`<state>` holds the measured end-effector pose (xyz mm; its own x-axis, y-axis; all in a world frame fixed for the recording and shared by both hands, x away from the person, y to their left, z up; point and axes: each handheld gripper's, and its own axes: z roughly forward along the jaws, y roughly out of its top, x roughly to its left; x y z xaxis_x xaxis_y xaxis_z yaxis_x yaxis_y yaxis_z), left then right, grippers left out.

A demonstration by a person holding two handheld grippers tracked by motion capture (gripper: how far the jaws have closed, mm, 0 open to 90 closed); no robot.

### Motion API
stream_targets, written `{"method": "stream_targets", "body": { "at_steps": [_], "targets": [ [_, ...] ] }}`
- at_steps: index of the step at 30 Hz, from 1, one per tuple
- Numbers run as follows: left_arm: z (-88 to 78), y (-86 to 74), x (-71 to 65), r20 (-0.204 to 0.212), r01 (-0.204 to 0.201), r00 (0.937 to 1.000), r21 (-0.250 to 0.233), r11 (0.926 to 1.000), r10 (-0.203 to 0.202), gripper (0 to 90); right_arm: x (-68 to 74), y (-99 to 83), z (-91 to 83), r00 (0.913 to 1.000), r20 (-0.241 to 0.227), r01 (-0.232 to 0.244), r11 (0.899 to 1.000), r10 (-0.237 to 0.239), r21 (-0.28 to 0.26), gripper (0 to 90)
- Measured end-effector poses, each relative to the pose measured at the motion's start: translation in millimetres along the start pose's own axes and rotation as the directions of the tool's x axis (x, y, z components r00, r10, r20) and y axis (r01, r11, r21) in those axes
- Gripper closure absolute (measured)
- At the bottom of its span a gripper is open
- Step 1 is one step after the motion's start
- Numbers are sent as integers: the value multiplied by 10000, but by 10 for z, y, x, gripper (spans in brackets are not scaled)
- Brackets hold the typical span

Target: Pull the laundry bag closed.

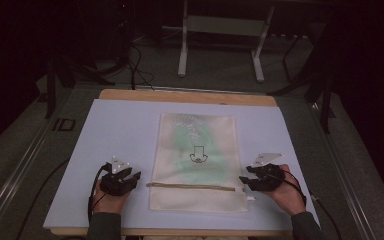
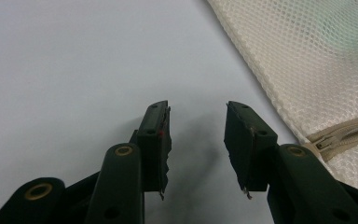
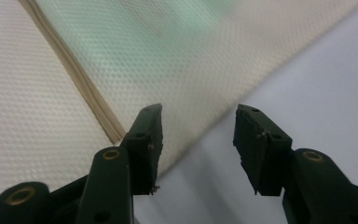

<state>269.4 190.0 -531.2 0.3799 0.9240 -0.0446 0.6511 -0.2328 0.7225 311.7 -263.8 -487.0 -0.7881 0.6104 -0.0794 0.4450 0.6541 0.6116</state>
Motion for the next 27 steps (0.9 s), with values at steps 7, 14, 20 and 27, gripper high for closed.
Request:
{"method": "stream_targets", "body": {
  "at_steps": [7,14,20,27],
  "targets": [
    [1,1,1,7,3,10000,9,10000,-3,596,84,170,54,9988,-224,445,9990,-444,43,520],
    [-4,1,1,7,-3,10000,-16,10000,3,596,197,337,134,9942,-518,951,9954,-945,102,522],
    [-10,4,-5,23,-43,10000,-84,10000,43,597,285,466,184,9888,-696,1328,9911,-1317,116,525],
    [-7,5,-12,36,-69,10000,-72,10000,69,597,369,582,269,9818,-882,1704,9852,-1682,187,525]
  ]
}}
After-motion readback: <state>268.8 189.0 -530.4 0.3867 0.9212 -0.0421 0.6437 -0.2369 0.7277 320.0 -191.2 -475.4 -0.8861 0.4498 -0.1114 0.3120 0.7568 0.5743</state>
